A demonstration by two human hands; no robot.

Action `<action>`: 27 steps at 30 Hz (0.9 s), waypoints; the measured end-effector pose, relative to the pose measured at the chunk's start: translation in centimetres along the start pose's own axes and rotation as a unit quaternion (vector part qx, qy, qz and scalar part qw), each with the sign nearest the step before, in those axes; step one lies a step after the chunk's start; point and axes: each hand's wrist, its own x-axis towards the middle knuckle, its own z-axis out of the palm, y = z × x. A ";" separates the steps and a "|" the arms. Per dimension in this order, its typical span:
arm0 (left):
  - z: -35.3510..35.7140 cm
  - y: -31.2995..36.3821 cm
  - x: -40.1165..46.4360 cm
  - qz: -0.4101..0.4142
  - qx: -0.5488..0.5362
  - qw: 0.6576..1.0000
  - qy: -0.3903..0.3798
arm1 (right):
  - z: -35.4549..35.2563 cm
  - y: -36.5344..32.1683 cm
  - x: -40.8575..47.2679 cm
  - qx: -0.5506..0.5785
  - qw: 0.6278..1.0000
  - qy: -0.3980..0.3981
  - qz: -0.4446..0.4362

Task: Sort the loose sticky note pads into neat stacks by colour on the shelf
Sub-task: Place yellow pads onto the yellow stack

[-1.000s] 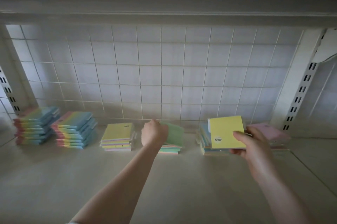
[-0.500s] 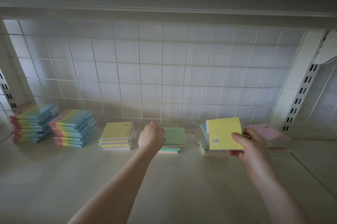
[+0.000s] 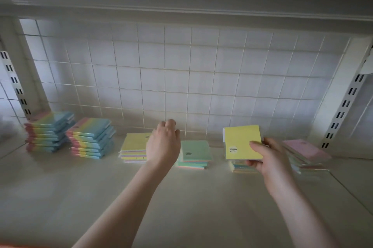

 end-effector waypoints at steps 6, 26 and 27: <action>-4.3 -6.0 -2.3 -0.002 0.003 0.994 0.107 | 5.7 0.9 0.1 0.021 0.997 -0.049 0.048; -6.5 -16.8 -8.3 -0.163 0.069 0.984 -0.026 | 23.4 6.0 -1.2 -0.145 0.976 -0.151 0.065; -6.6 -16.9 -8.3 -0.164 0.066 0.984 -0.027 | 23.4 6.3 -1.1 -0.192 0.970 -0.142 0.039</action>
